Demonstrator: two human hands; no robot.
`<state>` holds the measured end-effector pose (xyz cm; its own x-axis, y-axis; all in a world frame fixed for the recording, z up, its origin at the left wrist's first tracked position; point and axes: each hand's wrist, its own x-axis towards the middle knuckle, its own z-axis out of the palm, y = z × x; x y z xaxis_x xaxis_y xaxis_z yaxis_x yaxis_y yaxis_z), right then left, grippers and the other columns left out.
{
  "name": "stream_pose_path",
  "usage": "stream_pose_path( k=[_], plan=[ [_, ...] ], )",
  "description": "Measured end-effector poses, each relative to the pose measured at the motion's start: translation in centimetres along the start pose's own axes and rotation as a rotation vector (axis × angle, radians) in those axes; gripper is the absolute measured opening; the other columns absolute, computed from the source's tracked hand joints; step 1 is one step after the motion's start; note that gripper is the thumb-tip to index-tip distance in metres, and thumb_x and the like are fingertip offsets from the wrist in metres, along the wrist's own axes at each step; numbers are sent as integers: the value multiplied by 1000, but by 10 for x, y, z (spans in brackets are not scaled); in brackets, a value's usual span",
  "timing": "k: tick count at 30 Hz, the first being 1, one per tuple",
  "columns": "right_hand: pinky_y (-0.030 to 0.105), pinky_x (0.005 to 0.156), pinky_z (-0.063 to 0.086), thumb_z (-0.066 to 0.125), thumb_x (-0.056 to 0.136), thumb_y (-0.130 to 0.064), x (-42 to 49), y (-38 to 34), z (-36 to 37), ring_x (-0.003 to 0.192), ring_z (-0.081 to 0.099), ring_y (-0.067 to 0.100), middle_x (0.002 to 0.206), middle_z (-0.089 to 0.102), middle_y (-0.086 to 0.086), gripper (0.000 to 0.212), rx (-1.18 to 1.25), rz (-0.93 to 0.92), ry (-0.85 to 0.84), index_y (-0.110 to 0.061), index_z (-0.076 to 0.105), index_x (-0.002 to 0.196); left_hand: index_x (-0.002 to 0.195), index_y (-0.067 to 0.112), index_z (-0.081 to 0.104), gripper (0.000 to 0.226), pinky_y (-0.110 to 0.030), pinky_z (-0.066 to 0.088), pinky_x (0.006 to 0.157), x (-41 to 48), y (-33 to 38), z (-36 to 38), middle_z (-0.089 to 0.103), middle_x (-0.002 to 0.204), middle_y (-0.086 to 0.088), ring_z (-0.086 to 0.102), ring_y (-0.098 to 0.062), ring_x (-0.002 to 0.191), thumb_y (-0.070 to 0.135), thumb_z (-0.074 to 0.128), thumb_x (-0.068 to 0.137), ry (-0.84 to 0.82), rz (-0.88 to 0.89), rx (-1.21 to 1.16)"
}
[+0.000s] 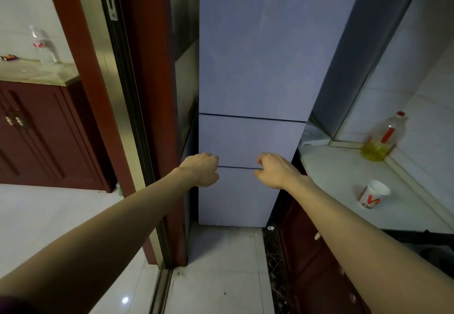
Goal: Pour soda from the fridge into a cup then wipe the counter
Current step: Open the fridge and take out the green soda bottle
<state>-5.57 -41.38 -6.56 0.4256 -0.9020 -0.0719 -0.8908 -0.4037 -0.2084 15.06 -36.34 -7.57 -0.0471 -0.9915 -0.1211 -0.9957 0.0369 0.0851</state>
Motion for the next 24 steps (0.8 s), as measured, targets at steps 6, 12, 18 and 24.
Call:
stream_pose_path(
  k=[6,12,18,24],
  plan=[
    [44,93,48,48,94,-26,80,21,-3,109,56,31,126,55,14,38,2,-52,-47,-3,52,124,109,9,54,26,-43,52,81,69,-19,-5,57,111,-9,59,-30,97,28,49,92,-10,-48,-24],
    [42,95,46,49,94,-27,170,41,-17,114,53,32,129,53,16,39,-13,-170,-49,-3,51,124,105,8,55,22,-38,46,71,134,-34,-24,58,108,-9,59,-30,94,23,48,89,-37,-182,-50],
    [45,90,50,51,91,-26,248,54,-35,106,58,33,123,58,17,37,-19,-258,-57,0,56,118,103,9,57,21,-34,44,70,185,-42,-38,59,100,-7,59,-26,89,23,47,91,28,-290,-136],
    [44,92,49,50,93,-27,307,37,-31,109,57,33,126,57,17,39,-62,-342,-93,-1,54,123,95,8,56,16,-34,45,71,227,-66,-33,54,91,-7,55,-26,83,22,50,93,-1,-348,-170]
  ],
)
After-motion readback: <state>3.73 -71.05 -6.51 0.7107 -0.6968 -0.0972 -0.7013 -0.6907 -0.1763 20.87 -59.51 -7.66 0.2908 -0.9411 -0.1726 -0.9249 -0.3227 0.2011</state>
